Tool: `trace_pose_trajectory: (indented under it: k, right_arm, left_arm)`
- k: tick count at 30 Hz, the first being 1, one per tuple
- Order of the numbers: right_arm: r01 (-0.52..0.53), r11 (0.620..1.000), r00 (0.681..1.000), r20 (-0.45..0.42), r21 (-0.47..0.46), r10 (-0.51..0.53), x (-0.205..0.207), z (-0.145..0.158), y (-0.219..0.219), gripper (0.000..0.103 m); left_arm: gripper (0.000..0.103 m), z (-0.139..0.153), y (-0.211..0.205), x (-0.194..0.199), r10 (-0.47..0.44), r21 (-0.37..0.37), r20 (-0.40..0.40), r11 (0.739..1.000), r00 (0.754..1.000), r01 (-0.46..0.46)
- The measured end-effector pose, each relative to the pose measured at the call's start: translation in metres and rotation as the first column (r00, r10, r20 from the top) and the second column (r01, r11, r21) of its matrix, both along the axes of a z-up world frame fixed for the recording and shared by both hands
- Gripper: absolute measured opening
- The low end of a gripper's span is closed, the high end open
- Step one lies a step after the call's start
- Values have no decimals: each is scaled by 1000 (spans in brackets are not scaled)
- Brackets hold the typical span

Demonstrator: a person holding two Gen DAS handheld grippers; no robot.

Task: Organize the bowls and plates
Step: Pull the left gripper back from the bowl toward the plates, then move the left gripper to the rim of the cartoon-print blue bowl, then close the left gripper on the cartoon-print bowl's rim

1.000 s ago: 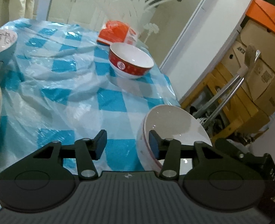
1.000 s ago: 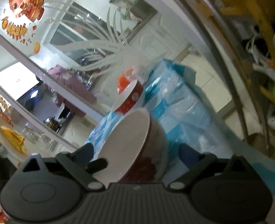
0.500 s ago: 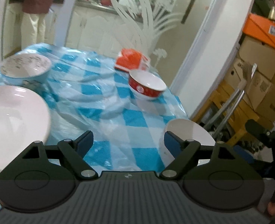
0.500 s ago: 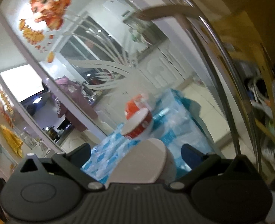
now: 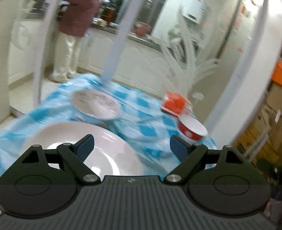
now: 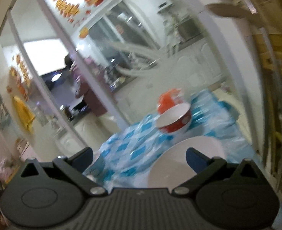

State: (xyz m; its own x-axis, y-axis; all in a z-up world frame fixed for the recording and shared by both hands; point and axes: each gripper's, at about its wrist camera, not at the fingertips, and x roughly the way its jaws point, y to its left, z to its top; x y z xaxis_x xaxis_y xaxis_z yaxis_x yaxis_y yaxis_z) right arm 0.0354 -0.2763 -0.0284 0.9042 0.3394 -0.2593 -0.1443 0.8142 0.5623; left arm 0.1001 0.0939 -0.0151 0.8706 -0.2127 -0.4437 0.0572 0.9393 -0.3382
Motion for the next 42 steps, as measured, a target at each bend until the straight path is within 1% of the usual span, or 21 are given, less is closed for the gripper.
trace_pose_trajectory:
  k: [4,9,12,14,20,23,25,28,30,31,33,35,37,40,42]
  right_arm:
    - [-75,997,997,6,-31,75,12,6,26,102]
    - [-148,987,989,13,-67,149,25,9,57,102]
    - [-161,985,985,47,-62,164,33,12,71,102]
    - [-162,985,985,51,-60,166,42,12,80,102]
    - [-211,977,976,-55,-5,210,83,6,106,102]
    - [-236,971,968,-90,-24,233,101,4,120,102]
    - [-252,967,964,-99,-25,249,113,3,128,102]
    - [-268,963,956,-123,4,267,131,1,137,102]
    - [-275,961,952,-133,29,277,144,-1,141,102]
    - [-281,959,948,-142,45,284,150,-2,142,102]
    - [-293,953,941,-152,76,301,162,-2,146,102]
    - [-292,954,940,-165,75,300,172,-3,151,102]
    - [-296,952,935,-182,78,305,182,-4,156,102]
    - [-293,947,924,-215,130,316,198,-11,160,102]
    - [-285,943,916,-242,172,321,207,-17,161,102]
  left_arm:
    - [103,5,28,8,79,21,-24,997,997,-79]
    - [103,0,55,17,126,19,-19,992,992,-126]
    - [103,-6,71,28,143,-2,-37,990,989,-143]
    - [103,-10,78,37,146,-22,-50,989,988,-147]
    - [103,-16,95,63,138,-86,-114,985,984,-148]
    - [103,-15,97,75,119,-87,-119,988,986,-129]
    - [103,-16,101,74,101,-90,-119,990,988,-112]
    - [96,-17,103,84,80,-85,-123,992,989,-91]
    - [88,-19,103,93,66,-79,-137,994,988,-77]
    - [83,-21,103,94,59,-79,-144,994,988,-71]
    - [79,-23,102,101,36,-76,-154,996,987,-48]
    - [65,-26,99,108,17,-71,-170,997,985,-29]
    - [59,-28,94,116,-11,-64,-178,998,984,-1]
    - [46,-34,88,129,-29,-56,-214,998,976,18]
    - [44,-38,87,135,-46,-58,-231,998,972,33]
